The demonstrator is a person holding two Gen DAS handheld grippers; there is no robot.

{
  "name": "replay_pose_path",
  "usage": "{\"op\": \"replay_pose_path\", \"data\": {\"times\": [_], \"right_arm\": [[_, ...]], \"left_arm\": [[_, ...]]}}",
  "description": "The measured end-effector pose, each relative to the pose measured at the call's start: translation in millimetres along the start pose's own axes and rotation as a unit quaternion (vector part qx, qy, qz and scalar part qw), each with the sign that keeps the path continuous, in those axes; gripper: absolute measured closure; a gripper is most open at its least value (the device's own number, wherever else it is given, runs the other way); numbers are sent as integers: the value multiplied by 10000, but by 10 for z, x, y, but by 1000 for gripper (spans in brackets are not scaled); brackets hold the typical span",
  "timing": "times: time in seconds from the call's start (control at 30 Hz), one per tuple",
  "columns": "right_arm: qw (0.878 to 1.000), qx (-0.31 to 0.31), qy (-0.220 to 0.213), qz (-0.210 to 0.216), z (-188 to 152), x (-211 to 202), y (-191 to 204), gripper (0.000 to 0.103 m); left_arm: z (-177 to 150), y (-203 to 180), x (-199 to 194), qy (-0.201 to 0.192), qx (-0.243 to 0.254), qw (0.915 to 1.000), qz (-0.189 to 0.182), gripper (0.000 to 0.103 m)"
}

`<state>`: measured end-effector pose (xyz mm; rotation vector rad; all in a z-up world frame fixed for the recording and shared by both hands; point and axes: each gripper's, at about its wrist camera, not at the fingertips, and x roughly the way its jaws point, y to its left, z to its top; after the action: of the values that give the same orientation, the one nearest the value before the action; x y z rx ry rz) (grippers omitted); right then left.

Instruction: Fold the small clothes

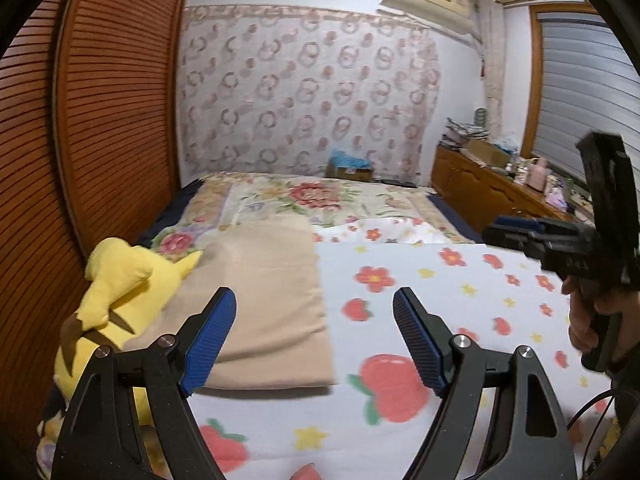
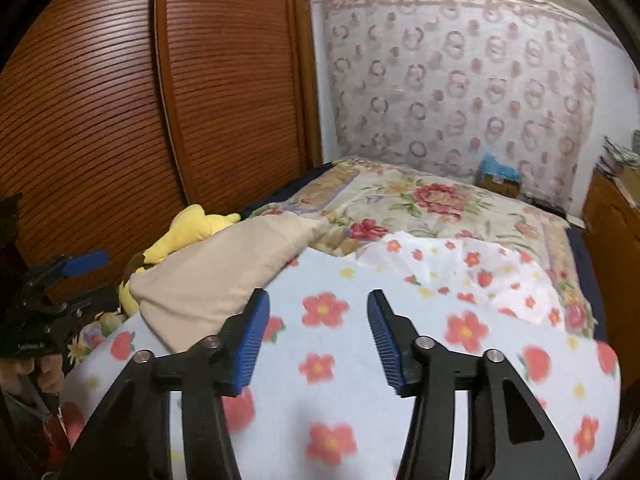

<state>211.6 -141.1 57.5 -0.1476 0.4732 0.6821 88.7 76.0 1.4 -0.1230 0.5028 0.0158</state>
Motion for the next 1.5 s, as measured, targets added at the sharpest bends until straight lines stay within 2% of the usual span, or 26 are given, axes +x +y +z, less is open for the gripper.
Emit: {"op": "replay_pose_path", "data": {"times": [0.2,0.4,0.6,1.03,1.5], "right_arm": [[9978,238,-256,-556,-290,-574,98,34],[9907,581,-617,-1067,-465,-1139,269,32],[9827,858,-835,-1413,-633,-1511,447,32],[9779,893,-942,-1640,-710,-1374,822,32],[9771,902,-958,-1671,-779,-1292,739,32]], "left_arm": [[26,-328,-155,-160,137,9995,-256,22],[82,-642,-323,-290,351,9987,-228,22],[140,-793,-406,-350,447,9982,-217,22],[143,-940,-434,-327,497,9979,-253,22],[135,-958,-433,-331,506,9979,-236,22]]}}
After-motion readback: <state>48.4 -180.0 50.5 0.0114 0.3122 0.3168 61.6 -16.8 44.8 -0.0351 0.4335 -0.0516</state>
